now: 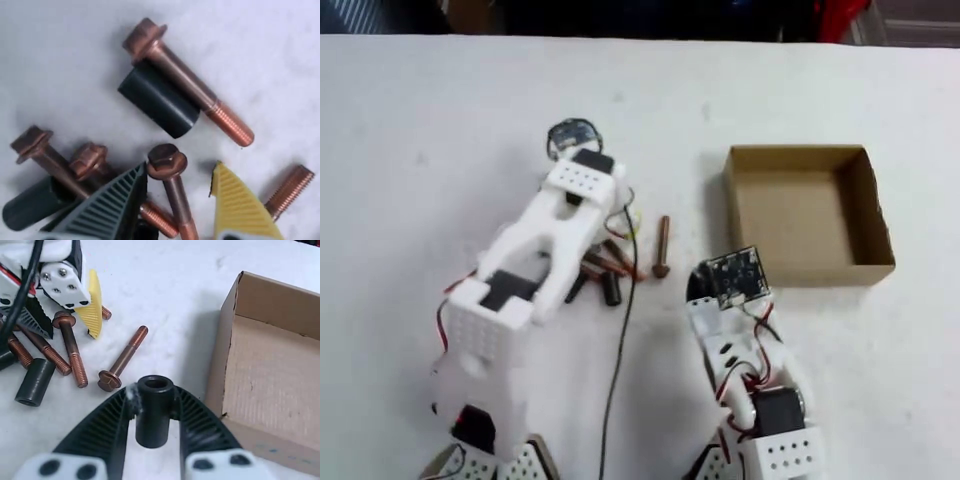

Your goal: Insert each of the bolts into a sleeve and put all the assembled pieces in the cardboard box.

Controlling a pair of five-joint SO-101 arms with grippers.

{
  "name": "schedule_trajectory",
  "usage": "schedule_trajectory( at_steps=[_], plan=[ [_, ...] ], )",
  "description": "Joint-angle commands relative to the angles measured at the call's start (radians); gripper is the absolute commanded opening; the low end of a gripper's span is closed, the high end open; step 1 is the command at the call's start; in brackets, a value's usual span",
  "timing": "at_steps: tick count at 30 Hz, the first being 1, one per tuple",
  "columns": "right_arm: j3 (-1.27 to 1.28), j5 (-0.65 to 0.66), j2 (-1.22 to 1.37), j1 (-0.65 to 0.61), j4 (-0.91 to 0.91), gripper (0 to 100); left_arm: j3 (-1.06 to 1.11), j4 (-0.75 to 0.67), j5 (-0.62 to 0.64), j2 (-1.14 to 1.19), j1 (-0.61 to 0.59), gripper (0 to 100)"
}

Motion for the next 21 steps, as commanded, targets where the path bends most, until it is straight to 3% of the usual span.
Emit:
schedule_trajectory(
  at_steps=[1,6,11,21],
  plan=[
    [-0.002,-0.011,-0.012,0.01,-0.019,1.6,-0.046,-0.009,0.011,0.012,-0.01,23],
    [-0.002,-0.011,-0.012,0.01,-0.019,1.6,-0.057,-0.002,0.011,0.033,-0.01,22],
    [-0.002,-0.011,-0.012,0.01,-0.019,1.6,-0.057,0.002,0.005,0.031,-0.01,4],
    [-0.002,-0.011,-0.012,0.01,-0.019,1.6,-0.057,0.002,-0.084,0.031,-0.004,7]
  ],
)
